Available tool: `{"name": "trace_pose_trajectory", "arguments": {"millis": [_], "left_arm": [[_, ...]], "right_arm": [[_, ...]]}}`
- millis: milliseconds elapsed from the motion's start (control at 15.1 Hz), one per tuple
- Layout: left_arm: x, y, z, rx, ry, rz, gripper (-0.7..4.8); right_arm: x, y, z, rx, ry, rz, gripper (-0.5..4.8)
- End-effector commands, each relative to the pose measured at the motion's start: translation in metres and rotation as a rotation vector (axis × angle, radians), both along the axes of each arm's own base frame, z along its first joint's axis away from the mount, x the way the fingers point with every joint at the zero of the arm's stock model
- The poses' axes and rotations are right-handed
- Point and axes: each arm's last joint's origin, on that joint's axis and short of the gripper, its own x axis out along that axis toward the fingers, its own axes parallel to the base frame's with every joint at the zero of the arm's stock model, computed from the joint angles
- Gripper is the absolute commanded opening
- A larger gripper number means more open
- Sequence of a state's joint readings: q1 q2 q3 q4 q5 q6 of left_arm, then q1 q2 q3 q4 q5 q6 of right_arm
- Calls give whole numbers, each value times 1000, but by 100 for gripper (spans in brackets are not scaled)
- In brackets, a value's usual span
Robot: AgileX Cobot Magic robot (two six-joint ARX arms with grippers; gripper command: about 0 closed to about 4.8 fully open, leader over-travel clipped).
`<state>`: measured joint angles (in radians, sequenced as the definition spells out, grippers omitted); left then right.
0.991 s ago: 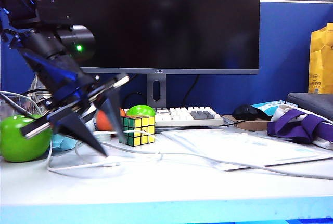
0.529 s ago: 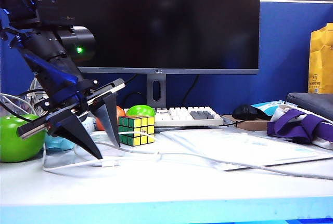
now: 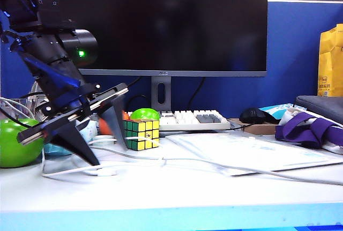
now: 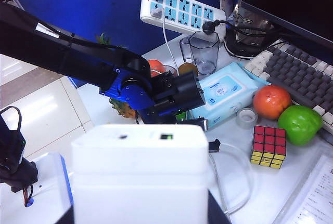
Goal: Pick up the Type-C charging cable and the charging base, insert one end of the Type-C charger into the corresponding slot on the base, and finally place the plugged-in charger back on the table.
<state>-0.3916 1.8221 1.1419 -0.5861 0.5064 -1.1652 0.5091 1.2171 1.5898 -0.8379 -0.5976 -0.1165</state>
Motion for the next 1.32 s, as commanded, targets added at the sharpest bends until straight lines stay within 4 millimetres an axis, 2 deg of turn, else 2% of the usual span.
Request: {"name": "trace_pose_trajectory", "arguments": {"millis": [66, 264, 462, 661, 925, 1189, 1321], "left_arm": [[0, -2, 5, -70, -10, -31, 239], [6, -4, 22, -103, -127, -21, 239], [-4, 0, 31, -78, -81, -13, 238], [-11, -1, 28, -37, -31, -28, 237], [-21, 3, 12, 24, 23, -5, 237], [-15, -2, 11, -11, -22, 89, 211], [-22, -3, 2, -2, 12, 80, 211]], "right_arm": [[-2, -1, 5, 20, -24, 4, -5], [-2, -1, 5, 20, -24, 4, -5], [-2, -1, 5, 20, -24, 4, -5], [-3, -1, 5, 20, -24, 4, -5], [-3, -2, 4, 12, -10, 5, -5], [-4, -2, 4, 12, -9, 5, -5], [-4, -2, 4, 12, -8, 5, -4]]}}
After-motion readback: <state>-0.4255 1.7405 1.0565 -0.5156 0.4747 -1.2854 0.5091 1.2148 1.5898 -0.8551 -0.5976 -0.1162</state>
